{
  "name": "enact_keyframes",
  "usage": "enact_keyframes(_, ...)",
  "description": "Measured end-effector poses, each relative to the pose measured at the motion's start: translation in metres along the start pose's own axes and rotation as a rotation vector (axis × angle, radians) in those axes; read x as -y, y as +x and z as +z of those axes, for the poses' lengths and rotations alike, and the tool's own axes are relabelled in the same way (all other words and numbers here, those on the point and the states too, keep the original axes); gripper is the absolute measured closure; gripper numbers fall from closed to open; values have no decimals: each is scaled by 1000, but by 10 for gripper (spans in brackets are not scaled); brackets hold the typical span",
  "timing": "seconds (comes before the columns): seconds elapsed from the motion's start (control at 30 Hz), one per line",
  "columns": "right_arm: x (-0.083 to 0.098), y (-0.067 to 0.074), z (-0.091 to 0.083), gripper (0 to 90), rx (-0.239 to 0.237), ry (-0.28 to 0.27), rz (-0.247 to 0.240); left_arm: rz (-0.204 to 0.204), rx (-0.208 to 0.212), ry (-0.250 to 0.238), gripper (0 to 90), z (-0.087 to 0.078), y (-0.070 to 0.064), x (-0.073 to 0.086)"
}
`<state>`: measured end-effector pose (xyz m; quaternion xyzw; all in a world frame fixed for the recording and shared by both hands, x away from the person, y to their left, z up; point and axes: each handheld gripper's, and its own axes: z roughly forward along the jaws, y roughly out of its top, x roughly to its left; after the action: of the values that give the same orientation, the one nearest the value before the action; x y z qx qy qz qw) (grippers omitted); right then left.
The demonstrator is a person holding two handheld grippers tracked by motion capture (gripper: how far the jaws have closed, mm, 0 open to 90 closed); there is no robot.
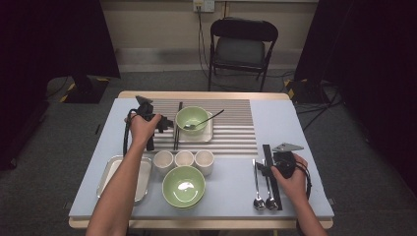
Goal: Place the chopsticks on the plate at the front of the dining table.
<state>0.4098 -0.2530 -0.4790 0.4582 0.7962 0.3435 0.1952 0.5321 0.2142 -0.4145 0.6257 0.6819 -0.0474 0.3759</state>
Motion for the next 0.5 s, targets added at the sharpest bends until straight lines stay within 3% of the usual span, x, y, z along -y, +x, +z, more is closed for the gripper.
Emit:
enact_keyframes(0.07,0,0,0,142,0,0,1,19,2,2,607,-2,0,0)
enact_keyframes(0.17,0,0,0,142,0,0,1,11,1,-13,562,-3,-3,1)
enact_keyframes(0.27,0,0,0,142,0,0,0,14,14,2,527,-3,-3,2)
enact_keyframes(0.5,0,0,0,142,0,0,0,40,47,-19,402,-7,-7,3)
